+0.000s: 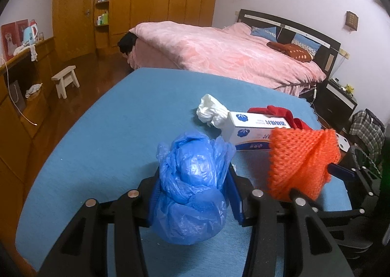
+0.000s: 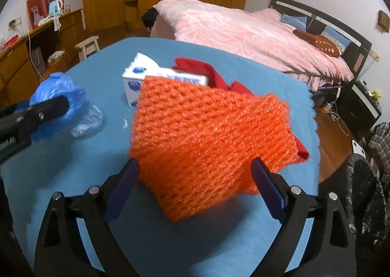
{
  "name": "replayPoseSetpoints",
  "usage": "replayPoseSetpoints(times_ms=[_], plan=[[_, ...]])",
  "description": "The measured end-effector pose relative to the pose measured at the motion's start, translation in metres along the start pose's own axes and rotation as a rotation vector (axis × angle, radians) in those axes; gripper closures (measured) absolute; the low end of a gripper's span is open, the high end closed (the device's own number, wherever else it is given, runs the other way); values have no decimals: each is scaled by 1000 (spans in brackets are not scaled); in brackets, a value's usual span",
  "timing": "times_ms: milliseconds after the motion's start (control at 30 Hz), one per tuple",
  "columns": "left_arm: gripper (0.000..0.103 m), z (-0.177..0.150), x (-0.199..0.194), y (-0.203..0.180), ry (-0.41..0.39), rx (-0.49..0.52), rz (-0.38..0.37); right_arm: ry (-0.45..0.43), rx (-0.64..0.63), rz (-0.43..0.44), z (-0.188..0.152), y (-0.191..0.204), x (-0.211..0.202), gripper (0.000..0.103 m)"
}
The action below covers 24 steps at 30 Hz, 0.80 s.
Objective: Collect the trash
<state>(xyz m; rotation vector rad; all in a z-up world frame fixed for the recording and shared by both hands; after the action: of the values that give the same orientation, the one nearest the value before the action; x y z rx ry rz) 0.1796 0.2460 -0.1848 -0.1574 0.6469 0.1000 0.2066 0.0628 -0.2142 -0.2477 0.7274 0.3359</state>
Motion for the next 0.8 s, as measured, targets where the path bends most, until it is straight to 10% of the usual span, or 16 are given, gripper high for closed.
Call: replayPoseSetpoints(times_ms=[367, 633, 800], plan=[[56, -2, 2, -14, 17, 26, -20, 29, 14, -17, -26, -31, -23, 17], [56, -5, 2, -34, 26, 52, -49, 84, 49, 77, -42, -42, -18, 67], [56, -6, 1, -41, 29, 59, -57, 71, 73, 112, -39, -46, -28, 57]])
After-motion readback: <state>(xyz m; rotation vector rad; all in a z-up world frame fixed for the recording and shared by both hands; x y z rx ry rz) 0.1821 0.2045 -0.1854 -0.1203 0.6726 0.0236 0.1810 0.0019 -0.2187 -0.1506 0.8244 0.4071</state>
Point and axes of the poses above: each gripper's, at about its wrist camera, not at the fingertips, and x roughly the way its jaws point, y to its left, z to its top, the point moved 5 cm from there along x, roughly the way its jaws point, and after that the axes turned 5 degrees about -y, right-handed, at the moved point
